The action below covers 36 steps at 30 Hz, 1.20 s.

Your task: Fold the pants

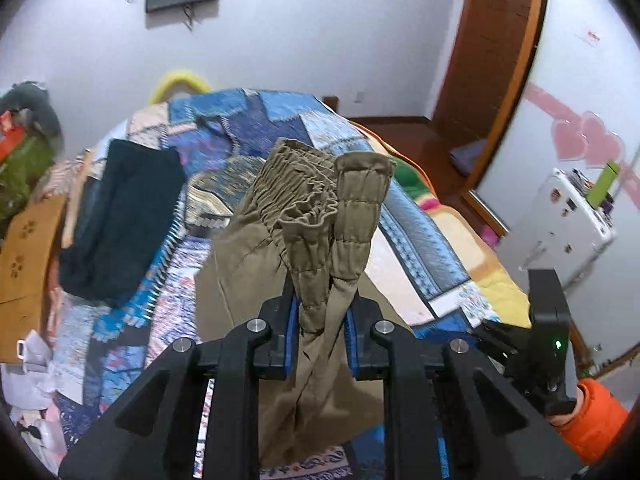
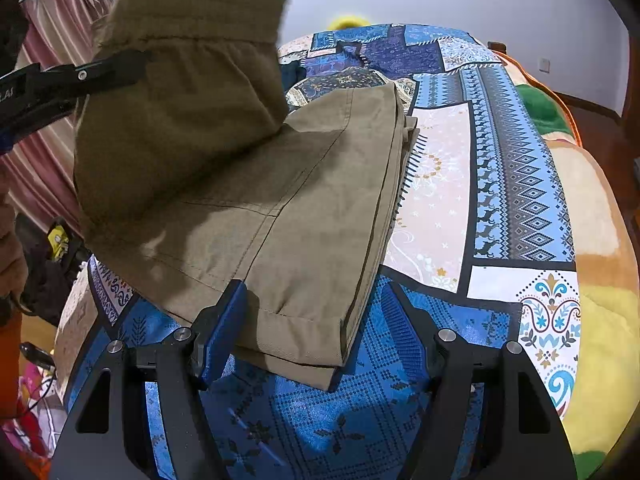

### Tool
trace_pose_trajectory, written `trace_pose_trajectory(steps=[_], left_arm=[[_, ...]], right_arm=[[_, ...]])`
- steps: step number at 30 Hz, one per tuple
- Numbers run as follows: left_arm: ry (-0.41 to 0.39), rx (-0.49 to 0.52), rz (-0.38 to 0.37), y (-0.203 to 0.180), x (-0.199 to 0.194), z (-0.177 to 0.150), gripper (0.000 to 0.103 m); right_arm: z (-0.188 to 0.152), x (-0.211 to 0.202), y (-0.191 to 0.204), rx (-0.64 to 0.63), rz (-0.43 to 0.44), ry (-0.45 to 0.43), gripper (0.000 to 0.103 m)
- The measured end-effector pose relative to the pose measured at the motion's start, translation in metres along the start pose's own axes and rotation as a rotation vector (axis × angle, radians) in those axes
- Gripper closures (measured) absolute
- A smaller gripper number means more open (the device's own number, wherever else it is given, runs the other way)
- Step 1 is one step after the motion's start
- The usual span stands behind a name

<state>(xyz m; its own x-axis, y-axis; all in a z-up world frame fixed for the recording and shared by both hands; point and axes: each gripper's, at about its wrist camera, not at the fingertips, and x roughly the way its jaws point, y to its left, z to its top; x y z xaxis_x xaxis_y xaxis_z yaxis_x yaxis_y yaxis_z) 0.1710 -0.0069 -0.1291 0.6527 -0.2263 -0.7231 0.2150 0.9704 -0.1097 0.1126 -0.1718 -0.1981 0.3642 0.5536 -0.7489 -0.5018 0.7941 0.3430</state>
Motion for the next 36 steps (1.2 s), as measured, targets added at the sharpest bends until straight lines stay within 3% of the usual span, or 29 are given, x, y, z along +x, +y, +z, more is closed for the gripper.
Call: trace_pose_trajectory(steps=[4, 8, 9, 17, 19, 25, 29, 36], left_arm=[[0.033, -0.006, -0.028, 0.003, -0.001, -0.003, 0.081], [0.047, -0.032, -0.073, 0.009, -0.007, -0.007, 0.056], [0.034, -0.03, -0.058, 0.011, -0.011, -0.007, 0.049], [-0.007, -0.017, 0.097, 0.038, -0.01, 0.008, 0.033], [-0.007, -0.004, 0.124, 0.046, 0.0, 0.017, 0.022], [0.067, 0.028, 0.167, 0.071, 0.057, 0.051, 0.01], [0.155, 0.035, 0.186, 0.086, 0.116, 0.068, 0.01], [0.318, 0.136, 0.269, 0.089, 0.209, 0.066, 0.01]], right_arm=[[0.001, 0.001, 0.001, -0.001, 0.001, 0.001, 0.037], [0.001, 0.001, 0.003, -0.003, -0.003, -0.001, 0.037], [0.001, 0.0, 0.003, -0.003, -0.002, -0.001, 0.037], [-0.001, 0.001, 0.002, 0.011, 0.006, 0.008, 0.036], [-0.002, 0.0, 0.001, 0.016, 0.009, 0.007, 0.036], [-0.002, 0.0, -0.001, 0.022, 0.019, 0.008, 0.036], [0.0, -0.001, -0.001, 0.013, 0.014, 0.011, 0.036], [0.002, 0.001, -0.005, 0.018, 0.02, 0.016, 0.036]])
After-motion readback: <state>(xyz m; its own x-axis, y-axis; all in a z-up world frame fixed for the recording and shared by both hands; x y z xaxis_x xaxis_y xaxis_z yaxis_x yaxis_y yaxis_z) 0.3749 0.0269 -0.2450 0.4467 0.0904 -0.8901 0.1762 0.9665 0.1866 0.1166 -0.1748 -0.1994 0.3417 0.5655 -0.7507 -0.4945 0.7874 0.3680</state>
